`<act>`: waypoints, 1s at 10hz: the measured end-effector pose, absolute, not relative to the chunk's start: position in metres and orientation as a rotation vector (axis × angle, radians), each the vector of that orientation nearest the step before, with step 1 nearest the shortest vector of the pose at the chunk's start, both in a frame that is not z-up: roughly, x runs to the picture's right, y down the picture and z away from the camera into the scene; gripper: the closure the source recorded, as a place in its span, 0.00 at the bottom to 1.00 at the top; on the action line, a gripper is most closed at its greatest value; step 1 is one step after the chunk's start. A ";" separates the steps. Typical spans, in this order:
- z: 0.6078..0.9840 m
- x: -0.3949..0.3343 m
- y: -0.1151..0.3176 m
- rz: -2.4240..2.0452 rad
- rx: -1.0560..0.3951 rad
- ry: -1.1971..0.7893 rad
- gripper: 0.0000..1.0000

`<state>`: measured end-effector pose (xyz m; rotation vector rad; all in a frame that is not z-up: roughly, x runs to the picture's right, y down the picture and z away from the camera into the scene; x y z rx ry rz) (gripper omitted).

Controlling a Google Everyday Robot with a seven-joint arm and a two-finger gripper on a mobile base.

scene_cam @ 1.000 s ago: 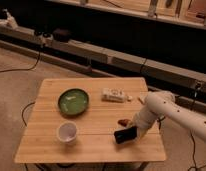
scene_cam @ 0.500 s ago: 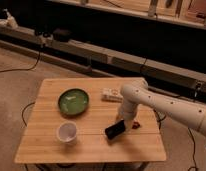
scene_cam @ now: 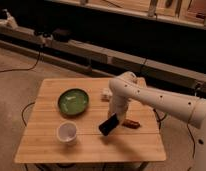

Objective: Place the eraser in the ceramic cup

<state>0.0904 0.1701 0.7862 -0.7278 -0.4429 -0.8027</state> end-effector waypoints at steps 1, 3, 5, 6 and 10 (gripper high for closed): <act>0.786 0.088 0.169 -0.808 -0.725 -0.446 1.00; 0.786 0.089 0.169 -0.806 -0.725 -0.445 1.00; 0.786 0.088 0.169 -0.807 -0.725 -0.446 1.00; 0.786 0.088 0.169 -0.808 -0.725 -0.446 1.00; 0.775 0.085 0.133 -0.879 -0.684 -0.421 1.00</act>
